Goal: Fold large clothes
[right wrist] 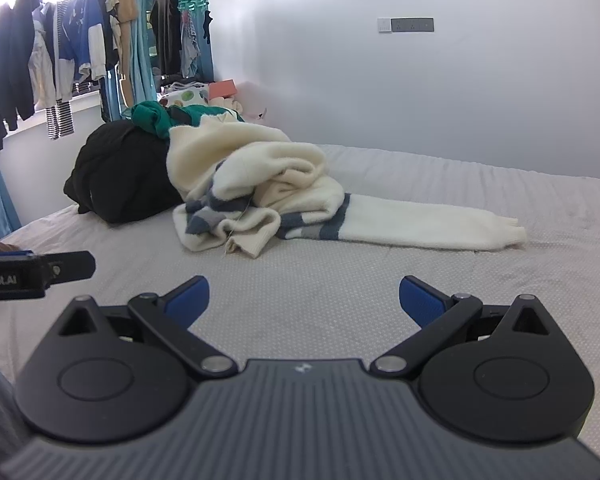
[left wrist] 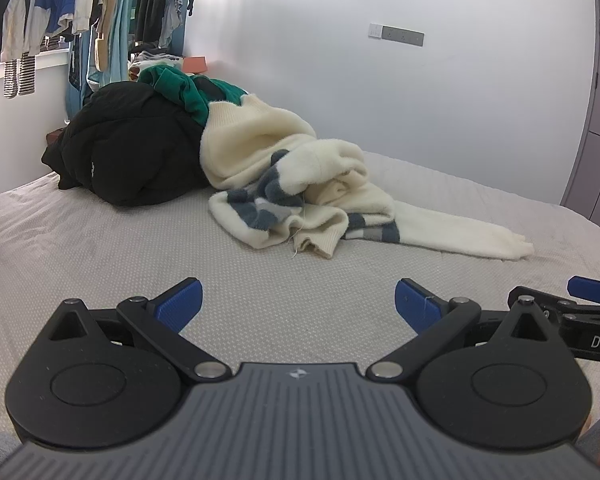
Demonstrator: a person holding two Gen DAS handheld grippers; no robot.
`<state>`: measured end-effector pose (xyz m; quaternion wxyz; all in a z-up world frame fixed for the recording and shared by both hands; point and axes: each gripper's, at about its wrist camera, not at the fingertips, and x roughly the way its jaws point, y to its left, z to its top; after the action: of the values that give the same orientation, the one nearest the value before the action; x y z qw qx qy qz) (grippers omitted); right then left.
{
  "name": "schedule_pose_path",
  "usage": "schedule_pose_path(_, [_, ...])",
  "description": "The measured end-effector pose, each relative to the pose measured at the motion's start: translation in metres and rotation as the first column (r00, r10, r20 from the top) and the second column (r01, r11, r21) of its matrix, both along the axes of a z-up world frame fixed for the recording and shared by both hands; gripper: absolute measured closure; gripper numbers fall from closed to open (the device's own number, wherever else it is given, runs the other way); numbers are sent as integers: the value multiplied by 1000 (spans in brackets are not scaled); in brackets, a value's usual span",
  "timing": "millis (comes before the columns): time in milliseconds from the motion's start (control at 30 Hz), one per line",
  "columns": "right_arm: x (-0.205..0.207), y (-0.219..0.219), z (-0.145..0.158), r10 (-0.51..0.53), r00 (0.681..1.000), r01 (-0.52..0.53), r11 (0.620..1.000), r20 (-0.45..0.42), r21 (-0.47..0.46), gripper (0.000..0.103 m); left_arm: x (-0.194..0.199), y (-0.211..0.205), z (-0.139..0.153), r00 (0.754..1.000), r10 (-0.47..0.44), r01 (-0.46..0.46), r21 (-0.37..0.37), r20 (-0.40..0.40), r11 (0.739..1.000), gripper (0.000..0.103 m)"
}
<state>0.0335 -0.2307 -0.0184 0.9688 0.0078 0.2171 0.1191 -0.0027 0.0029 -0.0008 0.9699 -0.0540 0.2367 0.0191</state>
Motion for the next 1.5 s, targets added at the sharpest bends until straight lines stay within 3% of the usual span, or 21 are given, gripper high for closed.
schedule_pose_path(1500, [6,-2,-10,-20,999,19,999,-38,-29,0,2,-5,-5,1000,-5,5,12,0,1000,0])
